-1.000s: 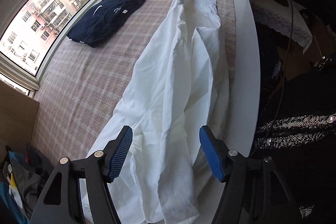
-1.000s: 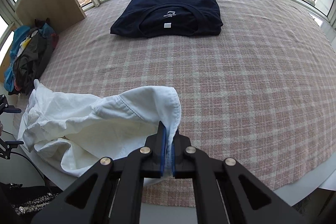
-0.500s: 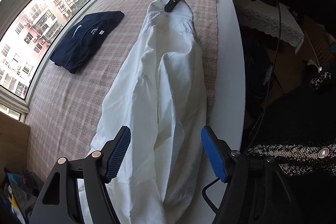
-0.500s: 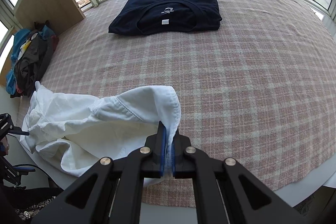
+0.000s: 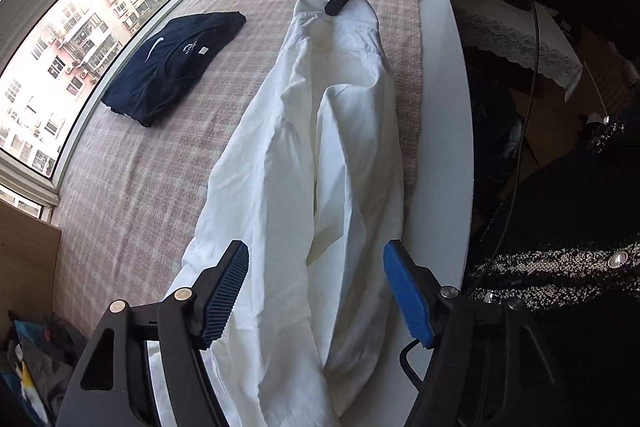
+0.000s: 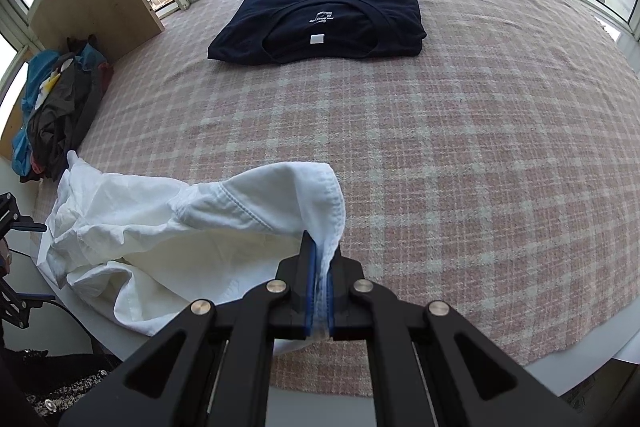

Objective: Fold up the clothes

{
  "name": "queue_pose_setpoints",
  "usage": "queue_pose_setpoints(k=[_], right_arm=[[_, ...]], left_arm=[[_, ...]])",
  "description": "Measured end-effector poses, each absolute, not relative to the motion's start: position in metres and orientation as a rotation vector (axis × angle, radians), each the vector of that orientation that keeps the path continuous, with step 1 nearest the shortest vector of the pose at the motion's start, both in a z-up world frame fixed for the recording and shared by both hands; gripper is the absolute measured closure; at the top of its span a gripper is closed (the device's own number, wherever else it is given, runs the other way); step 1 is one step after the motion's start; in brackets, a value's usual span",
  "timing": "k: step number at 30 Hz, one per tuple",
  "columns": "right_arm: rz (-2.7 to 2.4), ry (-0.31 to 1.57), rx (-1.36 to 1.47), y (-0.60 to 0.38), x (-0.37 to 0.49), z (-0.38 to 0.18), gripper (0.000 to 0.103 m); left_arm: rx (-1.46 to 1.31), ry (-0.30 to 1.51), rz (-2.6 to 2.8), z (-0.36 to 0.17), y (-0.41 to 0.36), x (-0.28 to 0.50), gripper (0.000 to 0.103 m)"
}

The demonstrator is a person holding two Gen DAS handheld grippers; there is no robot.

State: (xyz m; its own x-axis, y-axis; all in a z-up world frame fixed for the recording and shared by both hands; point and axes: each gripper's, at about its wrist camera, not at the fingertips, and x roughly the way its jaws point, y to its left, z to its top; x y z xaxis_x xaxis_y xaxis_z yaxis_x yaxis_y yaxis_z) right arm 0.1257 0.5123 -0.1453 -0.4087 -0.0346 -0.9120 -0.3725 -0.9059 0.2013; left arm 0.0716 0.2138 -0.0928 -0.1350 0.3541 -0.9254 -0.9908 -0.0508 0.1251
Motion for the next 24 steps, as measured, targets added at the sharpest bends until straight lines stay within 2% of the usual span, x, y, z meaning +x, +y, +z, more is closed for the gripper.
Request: queue_pose_setpoints(k=[5, 6, 7, 8, 9, 12, 15, 24], right_arm=[[2.415, 0.560, -1.574, 0.511, 0.125, -0.144, 0.099], [2.415, 0.560, -1.576, 0.511, 0.125, -0.144, 0.099], [2.415, 0.559, -1.578, 0.512, 0.125, -0.144, 0.099], [2.415, 0.560, -1.579, 0.512, 0.125, -0.144, 0.099], [2.415, 0.560, -1.579, 0.512, 0.125, -0.144, 0.099], [2.414, 0.562, -1.582, 0.512, 0.126, -0.144, 0.099], [2.411, 0.564, -1.586, 0.512, 0.126, -0.145, 0.099], [2.404, 0.554, -1.604, 0.513, 0.124, -0.149, 0.099]], left_arm=[[-0.916, 1.037, 1.419, -0.104, 0.216, 0.074, 0.034], [-0.922, 1.039, 1.404, -0.107, 0.216, 0.076, 0.038], [-0.929, 1.040, 1.390, -0.111, 0.217, 0.078, 0.055], [-0.942, 1.040, 1.375, -0.114, 0.219, 0.080, 0.066], [-0.975, 1.031, 1.362, -0.120, 0.221, 0.077, 0.083], [-1.055, 1.044, 1.362, -0.137, 0.222, 0.069, 0.087], [-1.084, 1.026, 1.370, -0.136, 0.215, 0.065, 0.103], [-1.132, 0.947, 1.395, -0.121, 0.193, 0.059, 0.103]])
